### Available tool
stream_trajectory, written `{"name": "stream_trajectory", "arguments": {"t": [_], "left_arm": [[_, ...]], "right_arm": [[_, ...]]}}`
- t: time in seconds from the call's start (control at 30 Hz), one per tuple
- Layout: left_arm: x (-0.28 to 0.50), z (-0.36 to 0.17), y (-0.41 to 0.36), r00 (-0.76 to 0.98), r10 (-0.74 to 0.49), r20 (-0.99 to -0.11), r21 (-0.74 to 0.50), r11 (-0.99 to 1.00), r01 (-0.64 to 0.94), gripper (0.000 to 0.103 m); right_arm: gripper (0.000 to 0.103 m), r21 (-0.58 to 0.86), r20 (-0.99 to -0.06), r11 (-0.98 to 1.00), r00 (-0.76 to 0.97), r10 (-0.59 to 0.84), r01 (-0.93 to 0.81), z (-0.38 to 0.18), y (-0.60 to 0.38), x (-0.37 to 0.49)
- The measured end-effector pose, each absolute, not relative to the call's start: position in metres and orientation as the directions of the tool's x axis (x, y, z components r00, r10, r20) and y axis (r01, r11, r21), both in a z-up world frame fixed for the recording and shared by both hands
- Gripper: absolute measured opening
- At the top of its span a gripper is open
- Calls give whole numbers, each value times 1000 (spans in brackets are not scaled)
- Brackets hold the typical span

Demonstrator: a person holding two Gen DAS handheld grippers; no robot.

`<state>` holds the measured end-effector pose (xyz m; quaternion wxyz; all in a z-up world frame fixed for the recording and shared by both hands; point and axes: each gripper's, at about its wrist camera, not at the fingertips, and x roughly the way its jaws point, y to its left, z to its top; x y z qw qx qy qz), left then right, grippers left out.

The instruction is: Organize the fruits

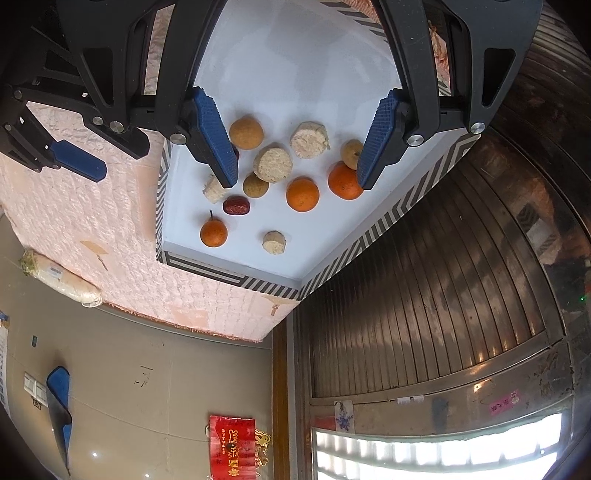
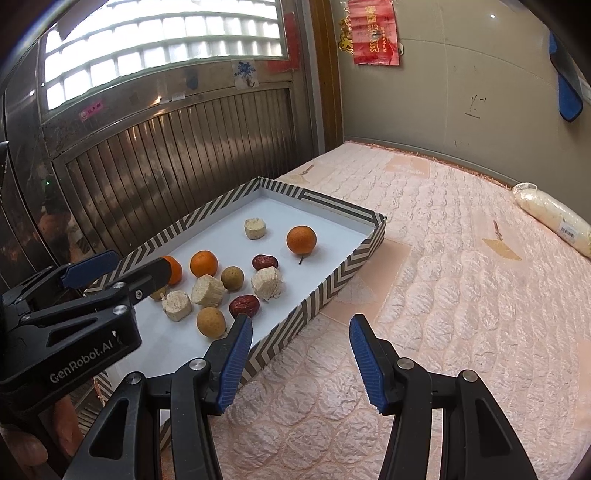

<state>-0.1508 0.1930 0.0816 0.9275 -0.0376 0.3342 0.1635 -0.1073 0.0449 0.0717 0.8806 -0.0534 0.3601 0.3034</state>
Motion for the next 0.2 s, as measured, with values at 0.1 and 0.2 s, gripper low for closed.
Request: {"name": "stream_trajectory", "arguments": {"t": [0.1,0.2], "left_arm": [[-150,82,191,726,294,-622,56,941,-333,68],[-148,84,185,729,281,-624,57,947,-316,68]], "right_arm": [[53,129,-668,812,556,495,-569,71,43,-106],[53,127,-666,821,566,486,-556,72,37,-105]]}}
